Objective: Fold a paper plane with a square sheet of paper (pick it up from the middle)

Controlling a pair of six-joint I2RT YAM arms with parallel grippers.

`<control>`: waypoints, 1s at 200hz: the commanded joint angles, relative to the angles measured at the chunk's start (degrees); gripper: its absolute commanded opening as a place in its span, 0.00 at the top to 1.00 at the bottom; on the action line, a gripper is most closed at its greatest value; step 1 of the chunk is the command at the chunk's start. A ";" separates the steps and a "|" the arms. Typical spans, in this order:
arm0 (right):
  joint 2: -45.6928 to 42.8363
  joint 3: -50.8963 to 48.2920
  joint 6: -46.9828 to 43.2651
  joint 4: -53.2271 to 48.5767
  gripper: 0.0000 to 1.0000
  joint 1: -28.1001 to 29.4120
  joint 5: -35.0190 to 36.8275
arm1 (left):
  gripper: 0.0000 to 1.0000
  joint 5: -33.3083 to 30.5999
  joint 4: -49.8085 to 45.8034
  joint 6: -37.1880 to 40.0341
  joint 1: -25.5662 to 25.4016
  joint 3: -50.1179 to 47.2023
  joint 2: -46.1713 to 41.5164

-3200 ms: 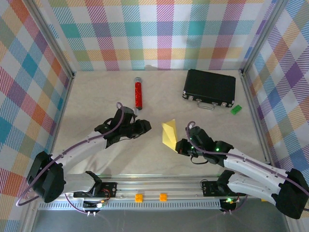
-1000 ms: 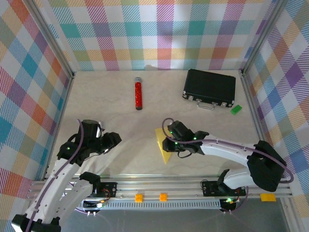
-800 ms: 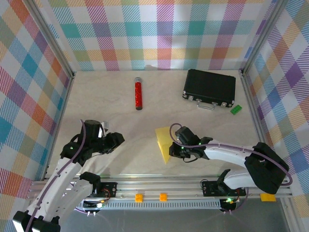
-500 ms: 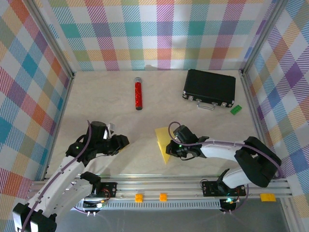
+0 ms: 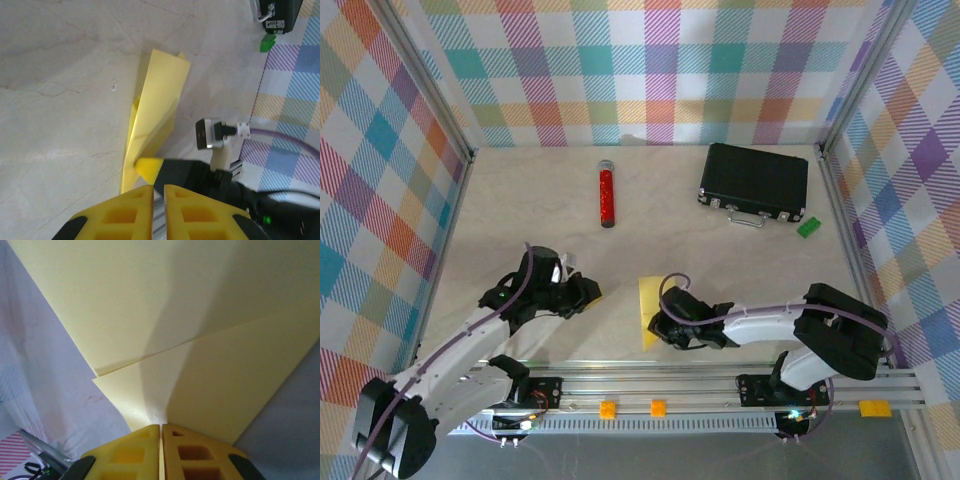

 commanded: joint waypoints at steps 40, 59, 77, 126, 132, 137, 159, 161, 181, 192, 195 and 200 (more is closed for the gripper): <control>-13.56 -1.28 -7.57 -7.02 0.75 -6.91 -2.21 | 0.94 0.87 6.48 2.54 -7.63 10.28 17.94; -18.73 -2.91 -13.07 -13.02 0.75 -12.83 -7.26 | 0.95 0.58 7.51 3.27 -10.53 13.38 23.08; -23.10 -3.53 -18.46 -16.78 0.73 -16.54 -10.11 | 0.97 0.29 7.02 4.54 -12.22 16.27 28.32; -30.78 -9.34 -20.41 -14.05 0.60 -21.34 -16.16 | 1.00 -2.57 10.14 3.02 -12.46 18.95 37.57; -30.56 -10.19 -20.50 -11.33 0.58 -21.39 -18.06 | 1.00 -2.27 11.09 2.33 -12.45 19.29 38.62; -30.27 -10.66 -20.54 -9.40 0.57 -21.55 -19.53 | 1.00 -2.45 11.64 1.87 -12.46 19.37 39.38; -27.28 -9.69 -21.55 -8.01 0.53 -21.71 -22.47 | 1.00 -3.34 15.06 0.43 -12.29 18.42 41.41; -26.86 -9.51 -21.74 -8.06 0.53 -21.74 -22.73 | 1.00 -3.30 15.25 0.44 -12.24 18.40 41.62; -22.05 -7.24 -22.94 -8.83 0.53 -21.95 -24.10 | 1.00 -3.17 15.53 0.61 -12.11 18.31 43.65; -20.10 -6.83 -22.91 -8.32 0.52 -21.99 -24.10 | 1.00 -2.79 16.63 0.58 -12.02 17.84 44.74; -19.58 -6.80 -22.86 -8.11 0.51 -21.96 -24.10 | 1.00 -2.73 16.78 0.54 -11.95 17.86 45.03; -18.74 -6.78 -22.57 -7.65 0.51 -22.04 -24.26 | 1.00 -2.53 17.01 0.38 -11.93 17.69 45.43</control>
